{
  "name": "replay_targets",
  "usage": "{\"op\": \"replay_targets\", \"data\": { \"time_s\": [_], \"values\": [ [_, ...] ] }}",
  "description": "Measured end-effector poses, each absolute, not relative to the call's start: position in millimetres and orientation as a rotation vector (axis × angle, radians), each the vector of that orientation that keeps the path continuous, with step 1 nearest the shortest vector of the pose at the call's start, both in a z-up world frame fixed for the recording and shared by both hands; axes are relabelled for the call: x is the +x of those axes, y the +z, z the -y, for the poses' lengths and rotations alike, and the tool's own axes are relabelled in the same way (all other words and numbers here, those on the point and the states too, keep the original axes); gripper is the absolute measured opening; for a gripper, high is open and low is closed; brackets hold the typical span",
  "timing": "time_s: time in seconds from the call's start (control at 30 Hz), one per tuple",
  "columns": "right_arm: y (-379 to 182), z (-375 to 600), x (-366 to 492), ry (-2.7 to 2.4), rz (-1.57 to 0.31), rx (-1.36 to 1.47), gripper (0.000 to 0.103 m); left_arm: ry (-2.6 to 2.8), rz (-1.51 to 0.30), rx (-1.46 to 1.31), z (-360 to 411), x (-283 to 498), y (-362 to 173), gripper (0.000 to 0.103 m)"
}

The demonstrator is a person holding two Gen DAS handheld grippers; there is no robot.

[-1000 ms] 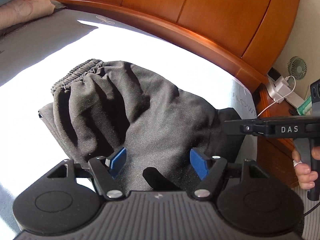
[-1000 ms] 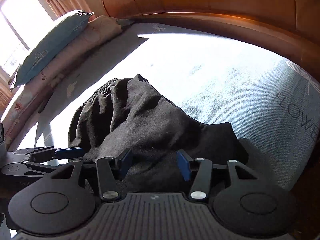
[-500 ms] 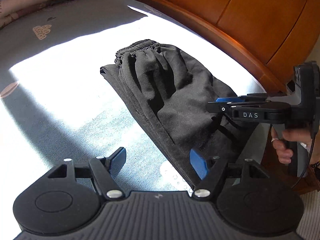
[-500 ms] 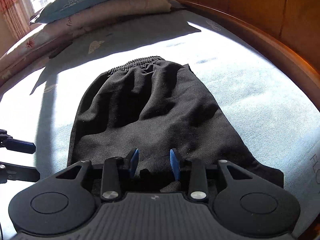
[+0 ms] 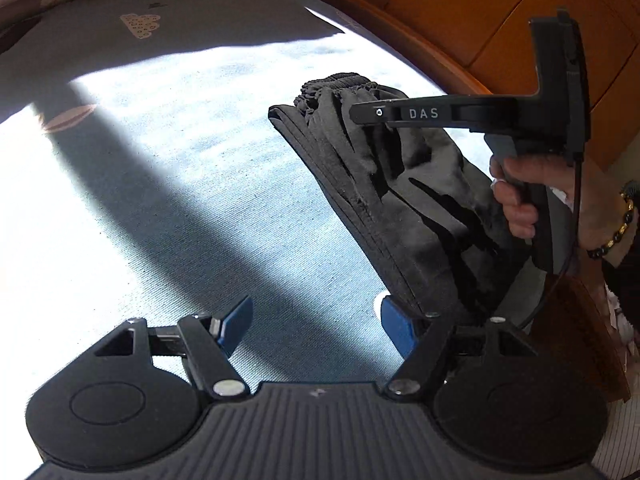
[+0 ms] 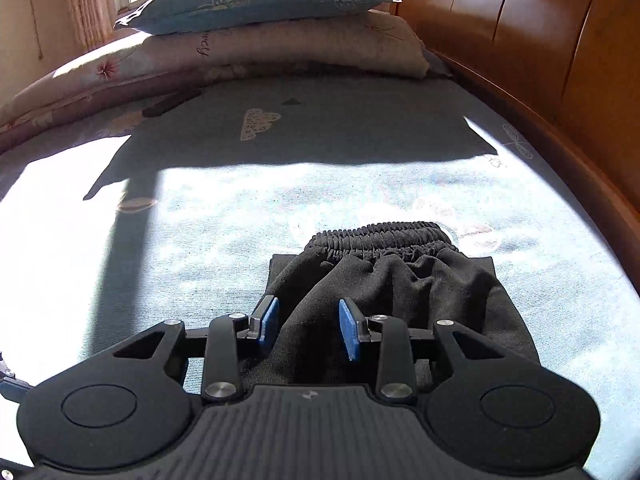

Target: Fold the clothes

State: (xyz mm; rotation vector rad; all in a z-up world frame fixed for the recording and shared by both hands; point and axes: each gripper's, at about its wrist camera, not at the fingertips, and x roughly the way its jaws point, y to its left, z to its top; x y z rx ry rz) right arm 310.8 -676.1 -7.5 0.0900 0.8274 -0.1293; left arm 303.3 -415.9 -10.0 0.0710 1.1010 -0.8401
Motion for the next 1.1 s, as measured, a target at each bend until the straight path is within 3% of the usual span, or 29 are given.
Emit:
{"op": "replay_targets", "data": {
  "time_s": [0.2, 0.43, 0.7, 0.93, 1.1],
  "values": [
    [-49.5, 662.6, 348.7, -0.176, -0.992, 0.043, 0.038, -0.826, -1.086, 0.034, 381.3, 322.8, -6.0, 0.071],
    [6.1, 680.4, 345.4, -0.194, -0.994, 0.163, 0.037, -0.863, -1.093, -0.045, 368.3, 345.5, 9.8, 0.071],
    [23.8, 732.9, 341.8, -0.220, -0.983, 0.043, 0.037, -0.989, -1.043, -0.188, 447.3, 392.8, 13.8, 0.071],
    [-21.3, 783.5, 337.0, -0.176, -1.020, 0.080, 0.037, -1.053, -1.049, -0.376, 526.4, 434.1, -2.4, 0.071],
    [-43.5, 802.3, 335.6, -0.110, -1.010, 0.117, 0.039, -0.942, -1.083, -0.285, 564.2, 448.1, -41.9, 0.071]
  ]
}}
